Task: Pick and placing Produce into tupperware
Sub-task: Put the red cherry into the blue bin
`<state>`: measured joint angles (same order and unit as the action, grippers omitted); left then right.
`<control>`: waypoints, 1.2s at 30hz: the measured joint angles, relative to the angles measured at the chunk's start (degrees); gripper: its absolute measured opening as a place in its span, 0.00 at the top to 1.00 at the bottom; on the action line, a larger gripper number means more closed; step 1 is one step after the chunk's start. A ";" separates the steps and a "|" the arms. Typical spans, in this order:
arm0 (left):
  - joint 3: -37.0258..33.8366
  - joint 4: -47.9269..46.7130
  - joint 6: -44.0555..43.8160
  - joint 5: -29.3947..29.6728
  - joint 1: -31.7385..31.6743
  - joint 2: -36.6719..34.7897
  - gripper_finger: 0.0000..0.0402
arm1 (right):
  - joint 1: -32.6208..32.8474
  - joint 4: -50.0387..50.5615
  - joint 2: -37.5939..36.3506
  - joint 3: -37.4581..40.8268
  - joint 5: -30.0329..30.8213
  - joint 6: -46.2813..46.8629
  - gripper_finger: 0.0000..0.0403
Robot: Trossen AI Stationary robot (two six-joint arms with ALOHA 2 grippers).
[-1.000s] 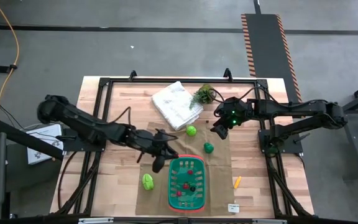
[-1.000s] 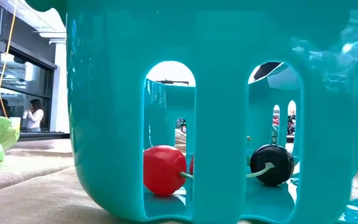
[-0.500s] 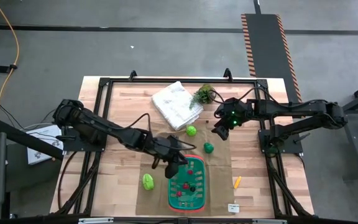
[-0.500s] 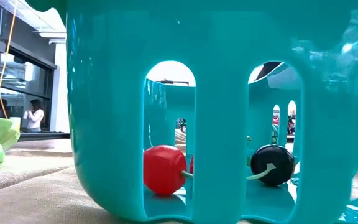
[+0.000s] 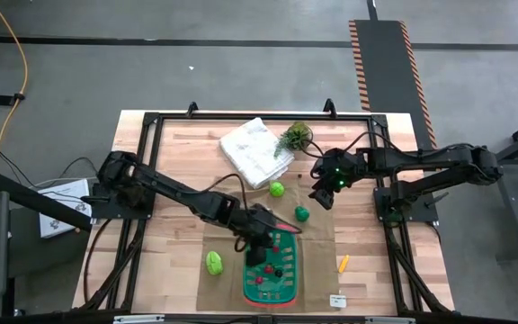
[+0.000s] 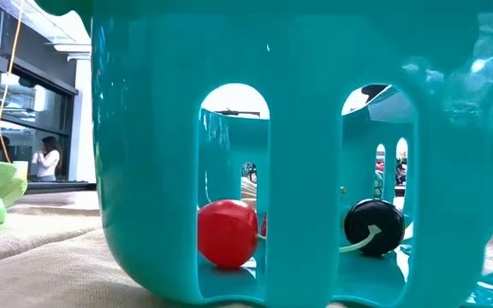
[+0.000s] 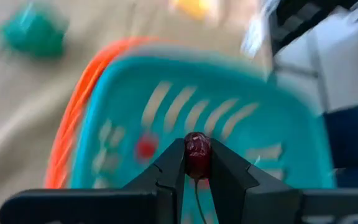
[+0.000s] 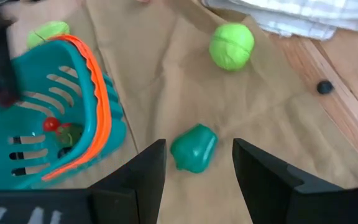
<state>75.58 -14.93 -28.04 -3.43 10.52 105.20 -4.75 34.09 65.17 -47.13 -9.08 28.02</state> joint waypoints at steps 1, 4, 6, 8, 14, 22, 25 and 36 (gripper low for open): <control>0.49 0.77 0.30 -0.32 0.00 0.73 0.87 | 0.00 0.18 -0.02 0.00 0.00 0.02 0.56; 1.64 -2.32 0.81 -2.40 0.00 2.56 0.87 | 0.06 0.52 -0.04 0.00 0.02 0.03 0.56; 1.77 -3.02 0.81 -3.62 0.00 3.31 0.87 | 0.06 0.69 -0.27 0.00 0.04 0.17 0.56; 1.71 -2.41 0.79 -5.12 0.01 3.87 0.87 | 0.06 0.90 -0.45 0.00 0.09 0.17 0.56; 1.74 -3.31 0.65 -5.53 0.85 4.70 0.87 | 0.06 1.18 -1.40 0.00 0.48 0.18 0.56; 1.73 -3.08 0.97 -4.68 1.16 4.66 0.87 | 0.04 1.57 -1.97 0.00 1.55 0.03 0.56; 1.80 -2.49 1.21 -4.71 1.14 5.34 0.87 | 0.04 1.80 -1.97 0.00 1.66 0.01 0.56; 1.75 -1.27 1.39 -6.83 1.14 7.45 0.87 | 0.04 1.71 -1.95 0.00 1.68 0.17 0.56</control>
<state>77.33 -16.20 -26.65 -10.26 11.66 112.65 -4.71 35.79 63.22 -47.13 -7.40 28.18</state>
